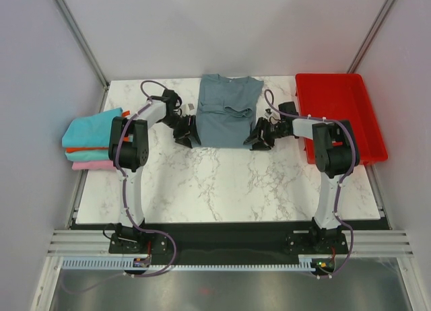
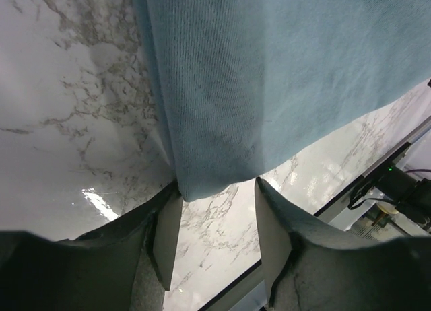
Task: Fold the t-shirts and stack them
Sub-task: Fold the tshirt
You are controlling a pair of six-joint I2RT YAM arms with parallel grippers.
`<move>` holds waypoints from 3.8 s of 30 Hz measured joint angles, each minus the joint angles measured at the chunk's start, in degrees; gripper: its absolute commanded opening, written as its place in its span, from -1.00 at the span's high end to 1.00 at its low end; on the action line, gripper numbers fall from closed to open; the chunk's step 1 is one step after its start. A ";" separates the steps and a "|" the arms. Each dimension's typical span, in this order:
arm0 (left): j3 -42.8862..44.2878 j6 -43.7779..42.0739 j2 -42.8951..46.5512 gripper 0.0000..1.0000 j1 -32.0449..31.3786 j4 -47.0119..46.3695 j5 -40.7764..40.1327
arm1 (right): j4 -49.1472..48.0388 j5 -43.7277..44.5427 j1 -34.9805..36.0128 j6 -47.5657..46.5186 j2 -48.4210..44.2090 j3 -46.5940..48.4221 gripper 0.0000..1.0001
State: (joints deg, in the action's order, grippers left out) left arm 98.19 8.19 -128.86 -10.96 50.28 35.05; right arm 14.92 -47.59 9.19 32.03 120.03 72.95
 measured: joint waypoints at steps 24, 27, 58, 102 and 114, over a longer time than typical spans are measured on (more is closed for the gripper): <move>-4.94 0.09 2.16 0.96 -0.94 -0.92 0.92 | -0.96 2.86 -3.34 -2.80 -4.39 -4.96 1.00; -7.58 -0.15 6.99 0.96 -1.86 -0.33 1.14 | -0.57 1.95 -3.96 -2.67 -9.31 -7.54 1.00; -24.50 -2.05 40.11 0.96 -8.13 2.51 -1.99 | 5.53 -1.55 -2.91 0.37 -42.60 -26.45 1.00; 38.03 -9.49 -11.08 0.49 -6.08 -2.97 -20.41 | -2.78 7.56 -3.80 -4.35 3.41 19.19 1.00; 39.69 -11.04 -12.37 -0.95 -6.08 -6.43 -26.62 | -2.47 14.05 -4.63 -6.47 5.79 23.28 -0.35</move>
State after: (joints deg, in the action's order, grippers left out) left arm 137.88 -2.85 -141.23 -17.04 43.86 8.43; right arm 12.45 -33.54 4.56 25.56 125.82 96.23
